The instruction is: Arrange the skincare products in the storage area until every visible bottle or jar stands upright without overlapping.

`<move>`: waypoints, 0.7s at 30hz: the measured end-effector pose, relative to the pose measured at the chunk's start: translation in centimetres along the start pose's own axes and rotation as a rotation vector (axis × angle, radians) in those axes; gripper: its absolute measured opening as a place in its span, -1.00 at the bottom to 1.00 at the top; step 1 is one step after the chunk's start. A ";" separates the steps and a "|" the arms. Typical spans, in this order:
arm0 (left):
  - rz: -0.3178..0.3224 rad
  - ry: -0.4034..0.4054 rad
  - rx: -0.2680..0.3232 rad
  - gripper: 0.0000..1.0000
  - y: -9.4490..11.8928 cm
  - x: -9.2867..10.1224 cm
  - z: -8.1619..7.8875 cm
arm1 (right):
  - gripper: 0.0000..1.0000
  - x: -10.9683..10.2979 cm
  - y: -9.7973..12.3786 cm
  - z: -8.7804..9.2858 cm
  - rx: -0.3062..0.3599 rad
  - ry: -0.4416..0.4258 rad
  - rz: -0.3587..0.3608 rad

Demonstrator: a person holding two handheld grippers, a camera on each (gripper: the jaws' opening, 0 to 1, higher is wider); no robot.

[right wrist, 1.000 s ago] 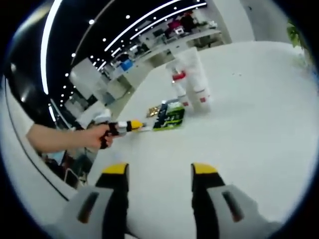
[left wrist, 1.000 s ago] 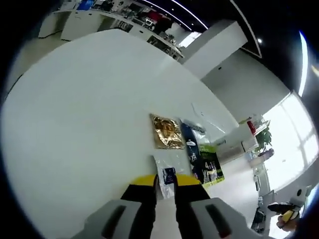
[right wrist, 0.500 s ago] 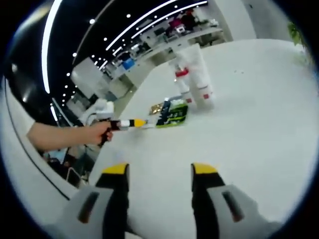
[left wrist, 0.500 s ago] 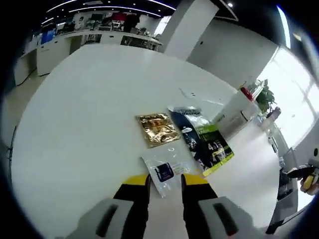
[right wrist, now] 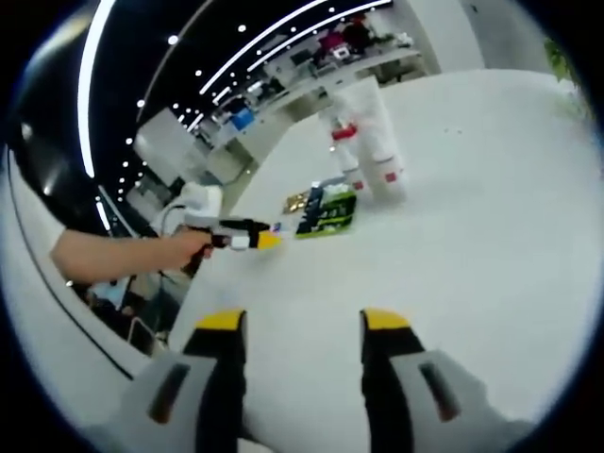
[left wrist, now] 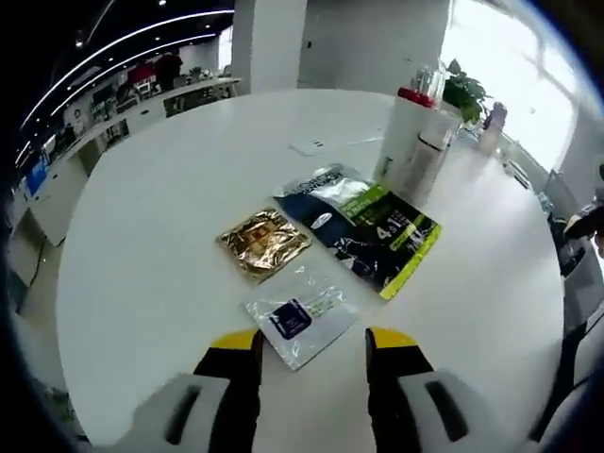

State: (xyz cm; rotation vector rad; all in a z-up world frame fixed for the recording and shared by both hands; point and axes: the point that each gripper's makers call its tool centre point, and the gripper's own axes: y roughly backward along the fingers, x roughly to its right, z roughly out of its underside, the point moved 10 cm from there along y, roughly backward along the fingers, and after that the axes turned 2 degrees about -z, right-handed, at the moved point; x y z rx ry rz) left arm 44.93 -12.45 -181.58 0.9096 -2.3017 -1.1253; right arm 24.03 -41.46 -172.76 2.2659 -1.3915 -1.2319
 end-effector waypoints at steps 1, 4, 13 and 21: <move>-0.003 -0.015 -0.004 -0.10 -0.1 0.0 0.0 | -0.07 0.0 0.0 0.1 -0.001 0.000 0.000; -0.006 -0.093 -0.023 -0.07 -0.1 0.0 -0.1 | -0.08 0.0 0.0 0.1 -0.004 -0.002 -0.002; 0.028 -0.203 -0.058 -0.06 -0.9 -0.1 -0.3 | -0.09 0.0 -0.1 0.2 -0.003 -0.005 -0.012; -0.015 -0.198 -0.081 -0.03 -1.0 -0.2 -0.3 | -0.12 -0.2 0.1 0.3 0.002 -0.004 -0.015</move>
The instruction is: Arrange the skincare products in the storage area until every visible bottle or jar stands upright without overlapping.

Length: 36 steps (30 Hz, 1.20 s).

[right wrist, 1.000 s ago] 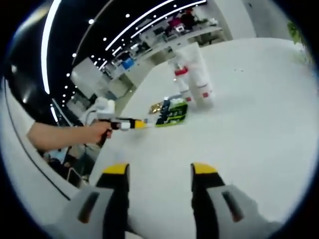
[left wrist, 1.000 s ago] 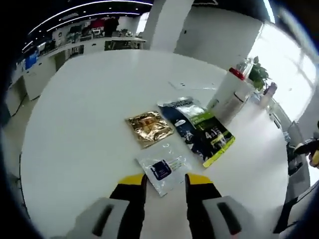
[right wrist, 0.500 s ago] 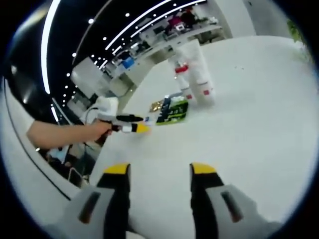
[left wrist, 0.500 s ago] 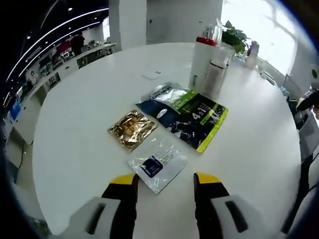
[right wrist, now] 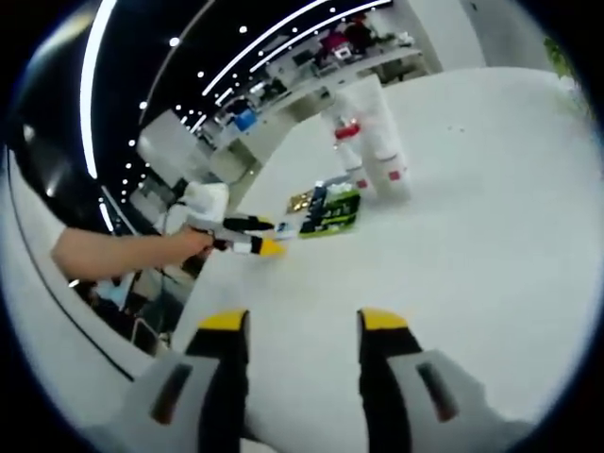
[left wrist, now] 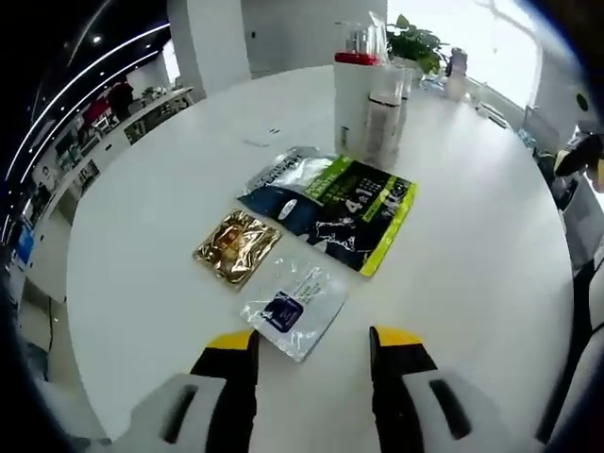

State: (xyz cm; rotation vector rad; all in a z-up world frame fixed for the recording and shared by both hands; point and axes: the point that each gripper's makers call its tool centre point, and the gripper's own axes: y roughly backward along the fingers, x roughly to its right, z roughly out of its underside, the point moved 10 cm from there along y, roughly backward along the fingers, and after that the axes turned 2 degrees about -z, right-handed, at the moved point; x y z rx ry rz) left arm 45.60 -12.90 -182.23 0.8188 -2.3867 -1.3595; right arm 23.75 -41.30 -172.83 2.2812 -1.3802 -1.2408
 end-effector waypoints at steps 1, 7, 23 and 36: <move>-0.001 0.001 -0.002 -0.03 0.0 0.0 0.0 | -0.12 0.0 0.0 0.0 0.000 0.000 0.000; -0.028 -0.108 -0.056 -0.03 0.2 0.4 -0.6 | -0.14 -0.1 0.2 0.4 0.002 -0.002 -0.001; 0.011 -0.066 -0.131 0.02 0.8 0.7 -0.9 | -0.15 -0.3 1.1 0.9 0.032 -0.007 -0.001; 0.053 0.255 0.160 0.00 5.7 3.8 -0.1 | -0.13 -0.9 1.2 -0.1 0.100 0.003 -0.054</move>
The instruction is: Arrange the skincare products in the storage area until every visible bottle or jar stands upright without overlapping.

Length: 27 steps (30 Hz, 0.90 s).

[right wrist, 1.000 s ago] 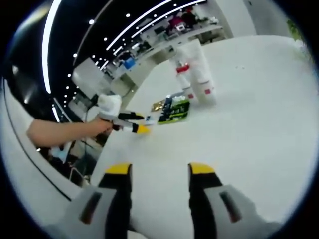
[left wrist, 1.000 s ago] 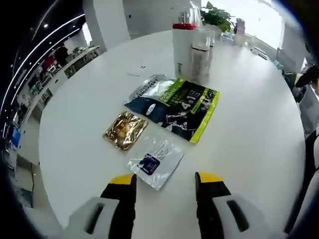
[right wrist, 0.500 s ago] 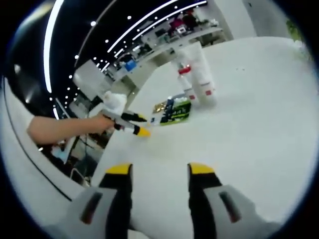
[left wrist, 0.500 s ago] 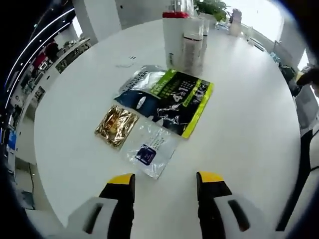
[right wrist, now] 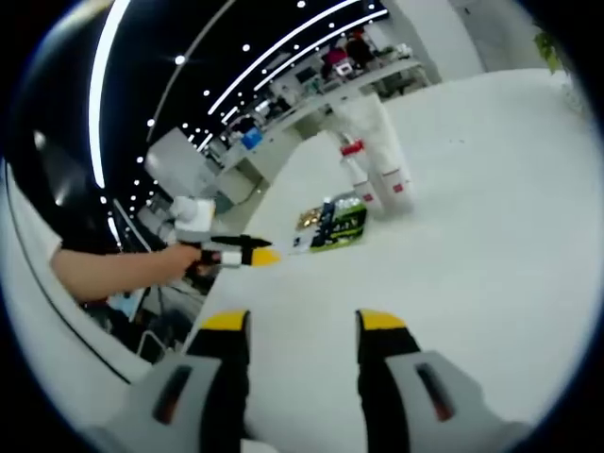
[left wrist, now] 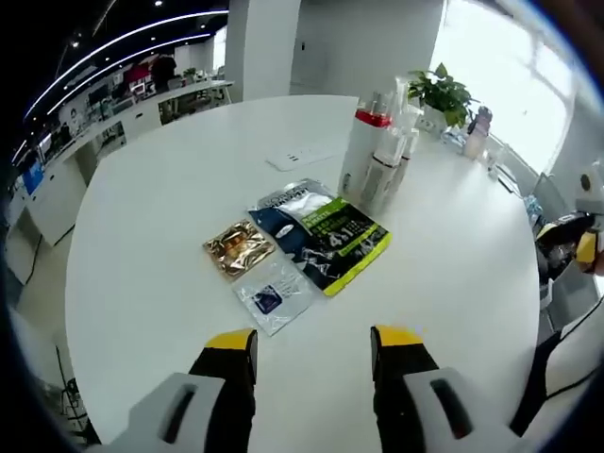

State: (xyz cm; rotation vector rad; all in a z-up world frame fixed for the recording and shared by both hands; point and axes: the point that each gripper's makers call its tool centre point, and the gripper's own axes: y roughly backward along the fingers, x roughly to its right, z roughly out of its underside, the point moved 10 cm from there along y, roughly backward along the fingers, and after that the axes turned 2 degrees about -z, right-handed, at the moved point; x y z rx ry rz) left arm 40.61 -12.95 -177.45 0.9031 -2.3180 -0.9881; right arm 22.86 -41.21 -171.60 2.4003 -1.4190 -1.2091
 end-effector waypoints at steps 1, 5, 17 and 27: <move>0.003 0.003 0.028 0.00 0.5 0.6 0.0 | -0.13 -0.2 0.0 -0.3 0.001 0.013 -0.006; 0.010 0.013 0.125 0.01 2.4 2.4 -0.1 | -0.11 -0.7 0.3 -1.3 0.026 0.054 -0.025; 0.031 0.147 0.396 0.03 9.7 8.3 2.3 | 0.21 -1.6 0.6 -2.8 0.098 0.111 -0.045; -0.007 0.246 0.539 0.03 14.1 10.5 2.1 | 0.67 -3.3 -0.3 -6.3 0.123 0.259 -0.098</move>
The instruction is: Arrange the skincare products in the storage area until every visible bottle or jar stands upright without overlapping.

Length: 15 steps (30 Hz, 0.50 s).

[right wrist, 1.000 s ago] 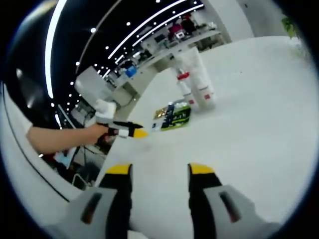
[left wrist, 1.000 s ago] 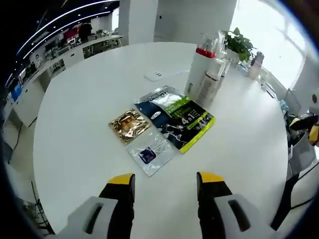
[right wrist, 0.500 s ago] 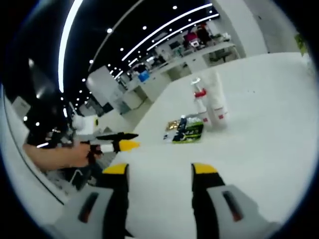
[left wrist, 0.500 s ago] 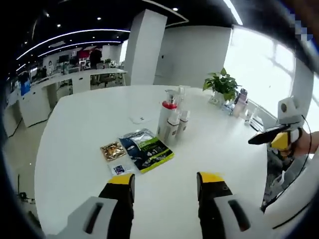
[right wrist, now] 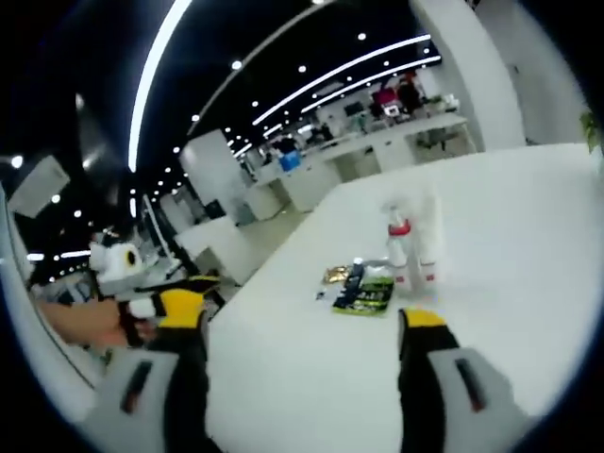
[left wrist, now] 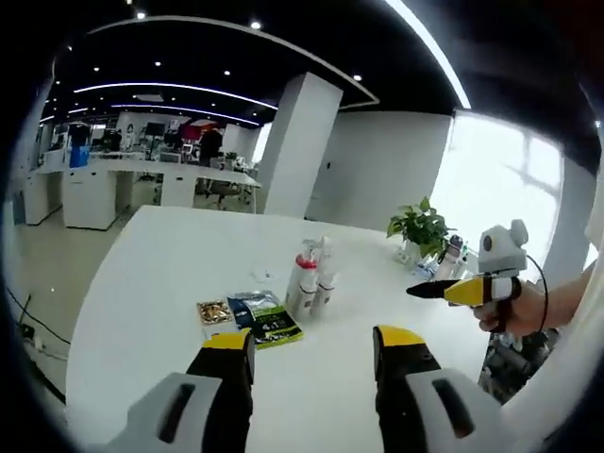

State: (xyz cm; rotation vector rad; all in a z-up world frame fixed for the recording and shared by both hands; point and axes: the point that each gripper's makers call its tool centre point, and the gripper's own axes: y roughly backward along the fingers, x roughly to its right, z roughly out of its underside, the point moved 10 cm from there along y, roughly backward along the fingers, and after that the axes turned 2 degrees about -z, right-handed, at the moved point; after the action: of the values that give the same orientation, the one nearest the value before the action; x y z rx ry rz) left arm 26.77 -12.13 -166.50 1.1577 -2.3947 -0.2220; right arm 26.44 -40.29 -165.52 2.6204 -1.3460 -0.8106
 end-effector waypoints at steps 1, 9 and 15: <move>-0.004 0.000 0.004 0.04 0.1 0.0 0.0 | 0.69 -0.3 -0.2 -0.4 0.006 0.019 -0.010; -0.117 -0.026 0.021 0.39 4.0 -0.3 0.8 | 0.97 -1.6 -1.1 -1.4 0.009 0.074 -0.062; -0.185 -0.019 0.067 0.47 5.8 -1.0 0.4 | 0.98 -1.9 -1.0 -1.5 0.012 0.086 -0.083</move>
State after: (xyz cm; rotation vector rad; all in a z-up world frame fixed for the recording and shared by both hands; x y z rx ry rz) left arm 23.08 -7.72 -165.27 1.4160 -2.3270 -0.2147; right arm 27.03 -38.46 -163.82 2.7029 -1.2315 -0.6930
